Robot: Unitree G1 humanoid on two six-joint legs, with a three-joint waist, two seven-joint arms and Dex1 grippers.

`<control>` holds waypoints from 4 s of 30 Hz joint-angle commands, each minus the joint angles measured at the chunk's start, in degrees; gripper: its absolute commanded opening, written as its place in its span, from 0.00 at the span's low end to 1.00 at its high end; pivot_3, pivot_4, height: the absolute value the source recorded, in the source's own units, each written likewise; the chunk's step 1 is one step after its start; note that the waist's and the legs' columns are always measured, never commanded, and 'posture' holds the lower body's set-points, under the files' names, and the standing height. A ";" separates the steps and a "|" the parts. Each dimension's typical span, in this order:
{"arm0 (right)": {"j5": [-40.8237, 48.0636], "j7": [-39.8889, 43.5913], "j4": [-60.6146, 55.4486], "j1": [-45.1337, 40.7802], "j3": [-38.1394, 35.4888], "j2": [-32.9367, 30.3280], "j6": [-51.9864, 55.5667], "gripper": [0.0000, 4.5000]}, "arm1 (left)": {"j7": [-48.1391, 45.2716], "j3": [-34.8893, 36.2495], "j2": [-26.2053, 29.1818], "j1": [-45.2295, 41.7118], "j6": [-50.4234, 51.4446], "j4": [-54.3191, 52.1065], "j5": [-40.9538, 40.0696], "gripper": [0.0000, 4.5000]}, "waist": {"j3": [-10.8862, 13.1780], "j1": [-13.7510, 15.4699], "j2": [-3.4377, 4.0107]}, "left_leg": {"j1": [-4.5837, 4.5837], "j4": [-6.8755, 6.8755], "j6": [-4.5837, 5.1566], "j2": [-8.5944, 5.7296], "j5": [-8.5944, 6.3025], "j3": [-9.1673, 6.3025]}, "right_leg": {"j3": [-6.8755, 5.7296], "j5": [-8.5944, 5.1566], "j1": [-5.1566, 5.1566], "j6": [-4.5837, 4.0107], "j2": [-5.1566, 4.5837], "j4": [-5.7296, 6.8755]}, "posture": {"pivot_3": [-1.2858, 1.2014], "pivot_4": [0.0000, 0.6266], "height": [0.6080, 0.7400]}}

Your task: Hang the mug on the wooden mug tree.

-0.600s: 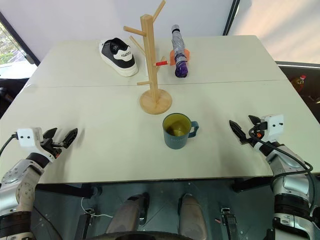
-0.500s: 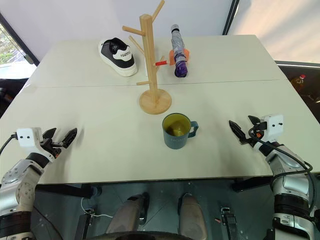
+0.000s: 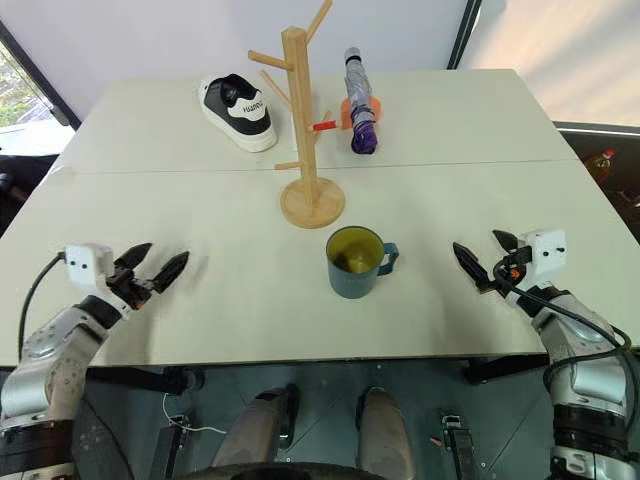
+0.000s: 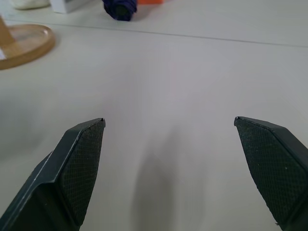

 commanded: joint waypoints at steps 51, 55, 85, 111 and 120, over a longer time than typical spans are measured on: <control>-4.71 -2.15 -10.13 1.97 15.78 11.93 -4.42 0.11 | -21.19 -19.50 9.04 -0.12 4.06 -25.04 -4.93 1.00 | -0.02 -0.20 0.03 | -0.08 -0.05 0.05 0.61 -0.02 0.47 | -0.03 0.05 -0.20 -0.11 0.24 -0.01 | 0.52 0.24 1.00; -3.71 -1.93 -11.93 2.04 15.87 12.16 -3.60 0.00 | -21.07 -19.27 9.08 -0.15 3.84 -24.70 -4.81 1.00 | -0.02 -0.20 0.03 | -0.07 -0.03 0.06 0.60 -0.02 0.47 | -0.02 0.05 -0.19 -0.12 0.24 0.01 | 0.52 0.24 1.00; -18.74 5.73 -14.99 -42.28 28.18 -6.84 18.45 0.00 | -16.34 -5.34 9.54 -8.56 0.64 -14.80 -8.18 1.00 | 0.01 -0.26 0.02 | -0.08 0.07 0.06 0.59 -0.01 0.51 | -0.04 0.17 -0.22 -0.26 0.32 0.10 | 0.52 0.24 1.00; -27.24 8.10 19.06 -63.07 35.39 4.25 7.74 0.00 | -13.90 -4.39 9.39 -11.41 2.68 -16.56 -11.18 1.00 | 0.02 -0.66 0.03 | -0.05 0.07 0.06 0.56 0.01 0.51 | -0.01 0.27 -0.27 -0.35 0.52 0.23 | 0.52 0.24 1.00; -28.60 7.92 20.29 -63.15 34.11 4.06 5.46 0.66 | -12.97 -4.19 9.51 -11.51 3.08 -16.82 -11.42 1.00 | 0.02 -0.66 0.03 | -0.04 0.07 0.05 0.69 0.01 0.44 | 0.02 0.38 -0.28 -0.24 0.74 0.28 | 0.52 0.24 1.00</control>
